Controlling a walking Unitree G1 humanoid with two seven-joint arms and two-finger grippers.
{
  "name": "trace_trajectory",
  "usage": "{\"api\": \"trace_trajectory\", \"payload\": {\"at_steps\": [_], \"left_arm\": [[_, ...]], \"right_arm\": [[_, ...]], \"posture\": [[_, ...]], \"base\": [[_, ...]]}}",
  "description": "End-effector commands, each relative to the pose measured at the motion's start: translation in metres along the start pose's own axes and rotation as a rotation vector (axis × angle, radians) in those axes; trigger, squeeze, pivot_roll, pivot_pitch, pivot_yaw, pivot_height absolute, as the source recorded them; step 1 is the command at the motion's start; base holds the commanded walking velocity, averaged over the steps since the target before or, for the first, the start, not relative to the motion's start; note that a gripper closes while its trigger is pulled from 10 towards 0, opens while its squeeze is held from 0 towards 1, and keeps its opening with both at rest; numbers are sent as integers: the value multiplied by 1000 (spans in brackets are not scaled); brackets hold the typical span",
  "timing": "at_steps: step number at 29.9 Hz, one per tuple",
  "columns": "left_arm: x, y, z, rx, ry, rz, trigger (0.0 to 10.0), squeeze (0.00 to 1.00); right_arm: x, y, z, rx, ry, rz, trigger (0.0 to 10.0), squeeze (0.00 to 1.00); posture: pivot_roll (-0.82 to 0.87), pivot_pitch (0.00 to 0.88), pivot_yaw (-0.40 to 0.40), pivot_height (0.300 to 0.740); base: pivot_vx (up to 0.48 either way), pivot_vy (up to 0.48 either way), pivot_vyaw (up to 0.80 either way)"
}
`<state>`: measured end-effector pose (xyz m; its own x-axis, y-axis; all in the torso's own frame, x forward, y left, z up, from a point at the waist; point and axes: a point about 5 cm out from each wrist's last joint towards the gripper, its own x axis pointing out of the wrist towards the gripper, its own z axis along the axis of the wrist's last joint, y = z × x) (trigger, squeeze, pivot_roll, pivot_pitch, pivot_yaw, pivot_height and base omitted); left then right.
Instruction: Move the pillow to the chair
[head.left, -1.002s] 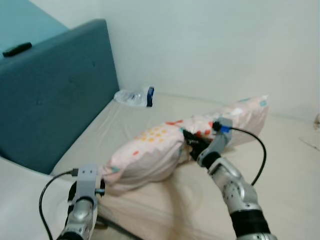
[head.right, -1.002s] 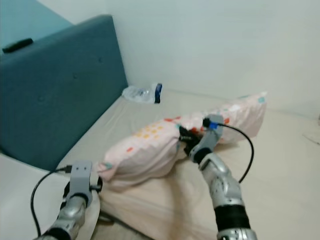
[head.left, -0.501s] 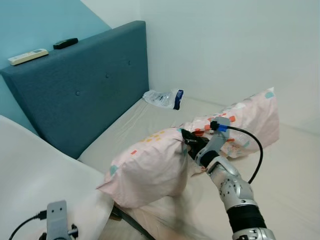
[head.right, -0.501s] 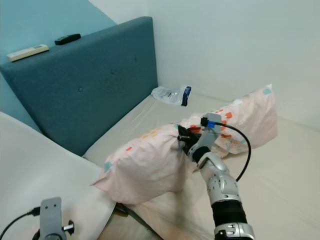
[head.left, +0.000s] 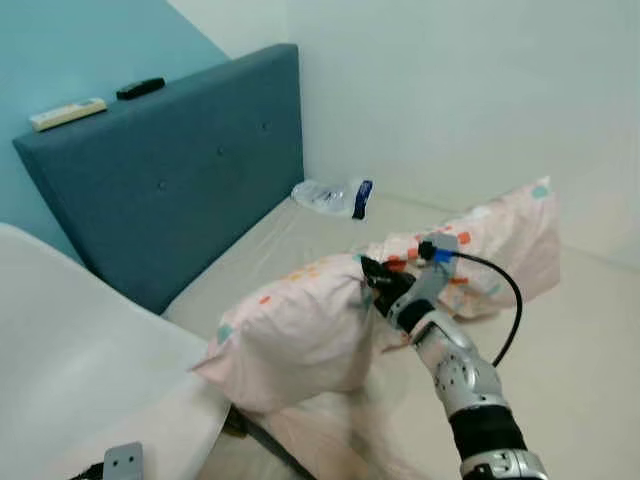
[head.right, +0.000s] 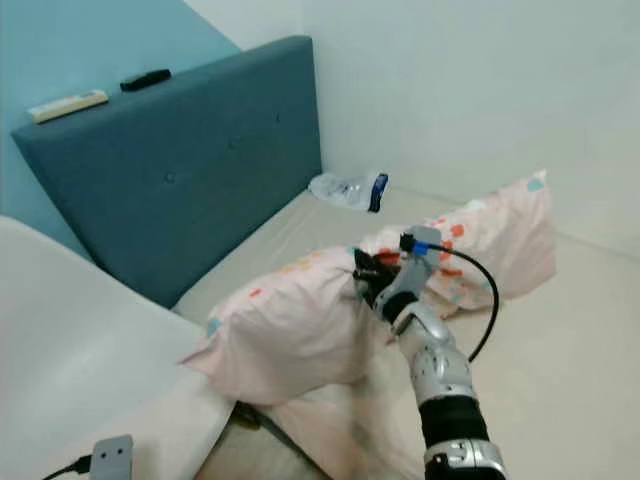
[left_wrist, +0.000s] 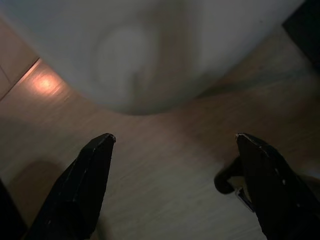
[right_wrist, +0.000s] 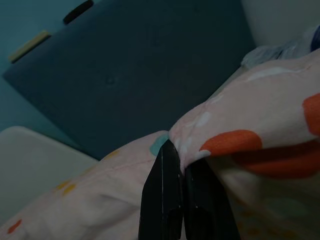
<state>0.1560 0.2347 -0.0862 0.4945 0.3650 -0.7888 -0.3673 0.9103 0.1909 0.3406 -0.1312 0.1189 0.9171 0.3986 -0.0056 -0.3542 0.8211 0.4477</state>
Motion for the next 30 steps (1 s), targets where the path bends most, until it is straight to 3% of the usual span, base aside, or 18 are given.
{"api": "trace_trajectory", "payload": {"at_steps": [1,15,30], "left_arm": [[0,-5,4,21,-11,-21,10000,0],[0,-18,9,93,-37,-93,10000,0],[-2,-21,7,111,-42,-120,10000,0]], "right_arm": [[6,7,17,-37,-80,48,10000,0],[8,9,15,-43,-78,57,10000,0],[8,12,13,-42,-81,79,10000,0]], "posture": [[48,0,-24,740],[43,0,-18,740],[48,0,-22,740]], "base": [[0,0,769],[0,0,769],[0,0,769]]}}
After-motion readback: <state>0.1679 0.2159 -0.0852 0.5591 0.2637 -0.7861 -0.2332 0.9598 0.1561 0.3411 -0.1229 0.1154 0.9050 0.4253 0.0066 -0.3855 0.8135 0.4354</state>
